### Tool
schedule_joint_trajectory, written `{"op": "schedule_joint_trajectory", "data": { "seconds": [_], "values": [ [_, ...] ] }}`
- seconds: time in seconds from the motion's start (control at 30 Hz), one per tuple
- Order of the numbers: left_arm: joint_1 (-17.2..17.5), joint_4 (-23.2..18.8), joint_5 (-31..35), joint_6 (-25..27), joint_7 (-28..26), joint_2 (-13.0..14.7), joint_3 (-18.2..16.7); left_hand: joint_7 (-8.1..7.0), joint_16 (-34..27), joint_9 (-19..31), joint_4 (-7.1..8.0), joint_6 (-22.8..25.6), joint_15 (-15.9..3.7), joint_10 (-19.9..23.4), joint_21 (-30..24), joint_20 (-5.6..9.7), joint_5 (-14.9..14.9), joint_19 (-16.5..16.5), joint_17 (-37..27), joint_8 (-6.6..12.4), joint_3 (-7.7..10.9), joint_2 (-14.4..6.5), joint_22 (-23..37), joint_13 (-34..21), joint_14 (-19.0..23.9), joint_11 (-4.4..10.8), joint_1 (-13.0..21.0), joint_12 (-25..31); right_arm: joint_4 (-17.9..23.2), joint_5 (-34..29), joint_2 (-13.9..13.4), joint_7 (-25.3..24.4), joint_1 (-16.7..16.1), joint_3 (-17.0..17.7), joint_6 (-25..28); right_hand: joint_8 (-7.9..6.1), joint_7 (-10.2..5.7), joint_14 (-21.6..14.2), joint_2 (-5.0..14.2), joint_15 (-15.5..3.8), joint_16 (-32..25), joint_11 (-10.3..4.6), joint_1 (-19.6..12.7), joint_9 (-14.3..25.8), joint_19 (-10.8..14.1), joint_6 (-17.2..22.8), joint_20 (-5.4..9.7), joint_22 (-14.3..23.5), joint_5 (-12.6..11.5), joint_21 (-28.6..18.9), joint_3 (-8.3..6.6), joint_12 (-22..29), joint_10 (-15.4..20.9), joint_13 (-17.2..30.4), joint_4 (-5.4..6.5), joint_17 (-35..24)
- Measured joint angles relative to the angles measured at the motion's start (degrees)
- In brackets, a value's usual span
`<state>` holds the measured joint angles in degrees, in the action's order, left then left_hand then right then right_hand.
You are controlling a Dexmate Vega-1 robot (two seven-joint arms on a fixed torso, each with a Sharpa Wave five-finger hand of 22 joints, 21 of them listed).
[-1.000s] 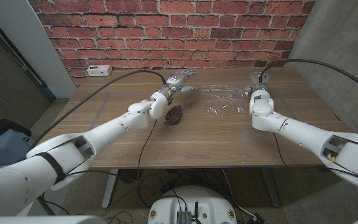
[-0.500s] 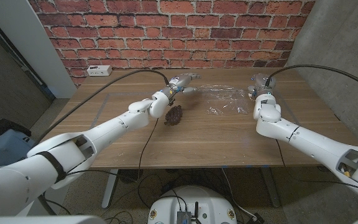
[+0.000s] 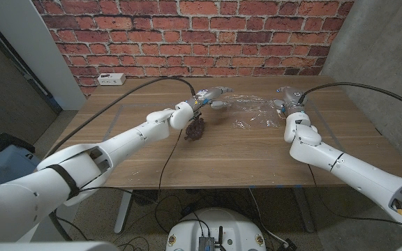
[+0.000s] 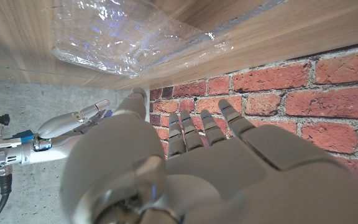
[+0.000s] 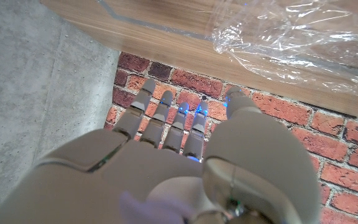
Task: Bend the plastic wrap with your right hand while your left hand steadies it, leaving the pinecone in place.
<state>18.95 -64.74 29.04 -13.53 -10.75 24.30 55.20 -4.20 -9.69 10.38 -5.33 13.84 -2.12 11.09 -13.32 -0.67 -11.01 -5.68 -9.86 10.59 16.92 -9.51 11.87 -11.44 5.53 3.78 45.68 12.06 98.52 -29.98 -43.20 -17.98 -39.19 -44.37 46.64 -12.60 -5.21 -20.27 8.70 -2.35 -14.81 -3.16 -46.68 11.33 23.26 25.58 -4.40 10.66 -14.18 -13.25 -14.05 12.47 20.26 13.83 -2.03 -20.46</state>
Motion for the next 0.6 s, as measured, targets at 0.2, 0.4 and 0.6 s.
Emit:
{"op": "schedule_joint_trajectory", "data": {
  "seconds": [0.2,0.4,0.6],
  "values": [
    [-0.85,1.76,-1.7,-2.49,2.92,-0.54,0.23,0.04,0.0,0.0,0.64,1.44,0.08,0.0,0.46,1.0,0.0,1.6,0.0,0.22,-0.09,-0.2,-0.16,0.27,-1.13,0.0,-1.5,0.0,2.2,0.45,-0.76,-0.35,-1.89,0.81,-0.3,0.0,0.21,0.0,0.0,0.0,0.0,0.0,0.0,0.0,0.0,0.21,0.0,0.0,0.22,0.0,-0.37,0.0,0.0,0.0,-0.1,0.0],
    [-1.37,2.77,-2.62,-3.98,4.91,-0.8,0.36,0.22,0.0,0.01,2.23,1.61,0.08,0.0,0.91,0.54,0.0,2.08,-0.01,0.22,-0.47,-0.41,-0.16,0.34,-2.36,0.0,-3.74,-0.04,4.29,0.15,-1.77,-0.24,-3.48,0.99,0.17,0.0,0.2,0.0,0.0,0.0,0.0,-0.01,-0.01,-0.01,0.0,0.21,0.0,0.0,0.44,0.0,-0.61,0.0,0.0,0.0,-0.34,0.0],
    [-1.79,3.37,-3.23,-4.8,6.75,-0.91,0.46,0.8,0.0,0.01,3.59,2.19,0.39,-0.72,0.91,-0.04,0.0,2.65,-0.01,0.22,-0.55,-0.69,-0.15,0.53,-3.27,-0.72,-5.63,-0.41,6.14,-0.88,-2.76,0.66,-4.66,0.73,1.11,0.0,0.2,-0.31,0.3,-0.31,0.2,-0.01,-0.3,-0.01,0.31,0.21,-0.31,0.01,0.44,0.0,-0.84,0.0,0.0,0.01,-0.58,0.27]
  ]
}}
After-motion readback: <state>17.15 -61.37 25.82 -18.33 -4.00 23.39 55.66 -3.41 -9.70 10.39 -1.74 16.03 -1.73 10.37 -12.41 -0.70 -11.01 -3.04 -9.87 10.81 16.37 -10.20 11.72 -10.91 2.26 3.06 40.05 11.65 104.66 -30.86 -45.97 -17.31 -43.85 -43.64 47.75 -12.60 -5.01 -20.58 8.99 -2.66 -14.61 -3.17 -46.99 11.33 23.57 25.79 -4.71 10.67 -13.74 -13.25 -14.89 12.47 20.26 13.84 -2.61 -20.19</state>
